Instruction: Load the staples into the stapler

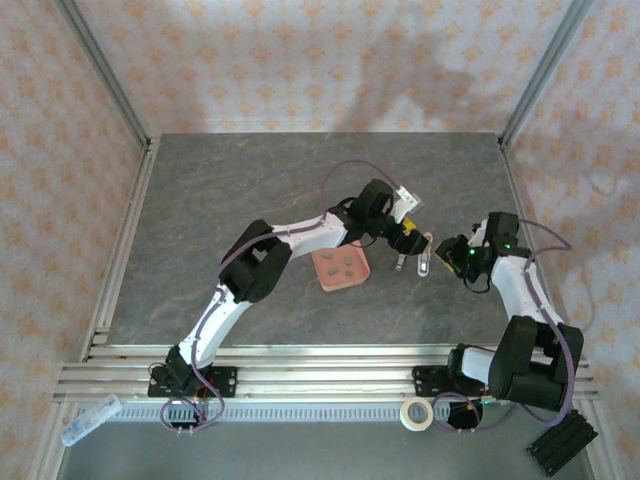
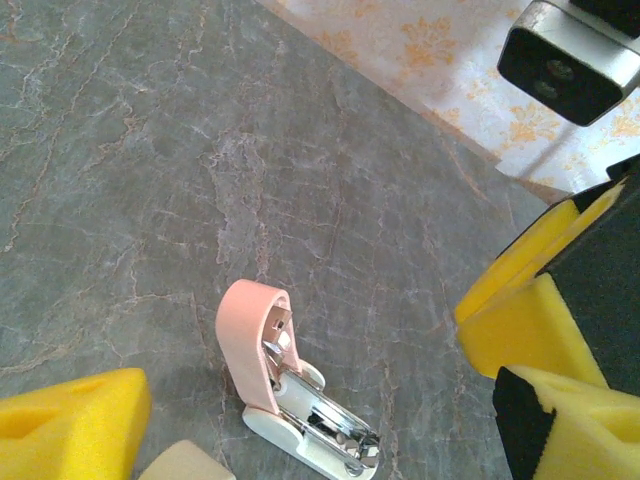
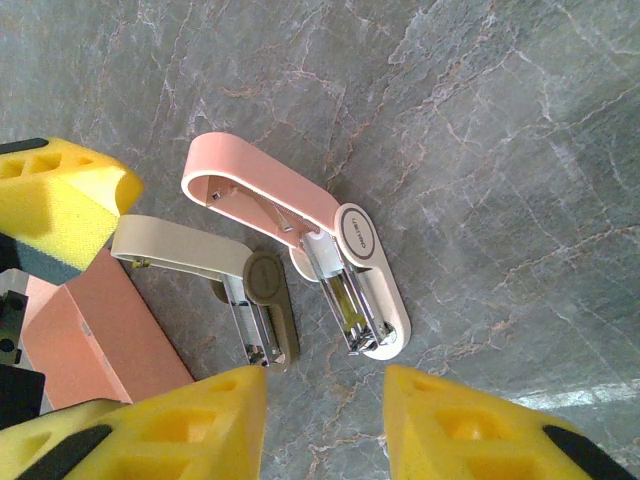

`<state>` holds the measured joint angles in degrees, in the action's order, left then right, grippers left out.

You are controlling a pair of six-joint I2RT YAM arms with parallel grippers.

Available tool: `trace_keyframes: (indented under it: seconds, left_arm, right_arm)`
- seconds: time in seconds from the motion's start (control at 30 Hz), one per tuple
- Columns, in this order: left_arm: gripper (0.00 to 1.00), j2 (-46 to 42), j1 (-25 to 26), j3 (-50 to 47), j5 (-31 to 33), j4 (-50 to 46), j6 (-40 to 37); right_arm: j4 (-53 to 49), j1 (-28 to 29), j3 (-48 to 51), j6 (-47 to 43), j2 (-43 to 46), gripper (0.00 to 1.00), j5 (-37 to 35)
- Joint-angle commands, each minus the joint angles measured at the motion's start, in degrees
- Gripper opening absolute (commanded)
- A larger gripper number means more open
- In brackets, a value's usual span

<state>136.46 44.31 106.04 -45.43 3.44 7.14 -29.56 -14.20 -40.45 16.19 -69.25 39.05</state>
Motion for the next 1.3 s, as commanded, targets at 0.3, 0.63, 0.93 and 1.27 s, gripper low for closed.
trace_keyframes:
  seconds: [0.3,0.63,0.93,1.27]
  left_arm:
    - [0.86,1.14,0.80,1.95,-3.17,-3.63,-3.53]
    - [0.85,-1.87,0.86,-2.04,-4.84,-1.10,-5.05]
    - [0.84,-4.38,0.94,-5.26,-5.12,-0.28,-6.90]
    - [0.83,-8.20,1.68,-9.43,-2.06,-1.52,-12.96]
  right_arm:
    - [-1.11,-0.26,0.63,-1.21,1.12,0.35,0.59]
    - [-1.02,-0.29,0.81,-1.31,1.14,0.35,0.59]
    - [-1.03,-0.24,0.76,-1.27,1.14,0.35,0.66]
    - [-0.86,-0.28,0.42,-1.00,0.63,0.35,2.52]
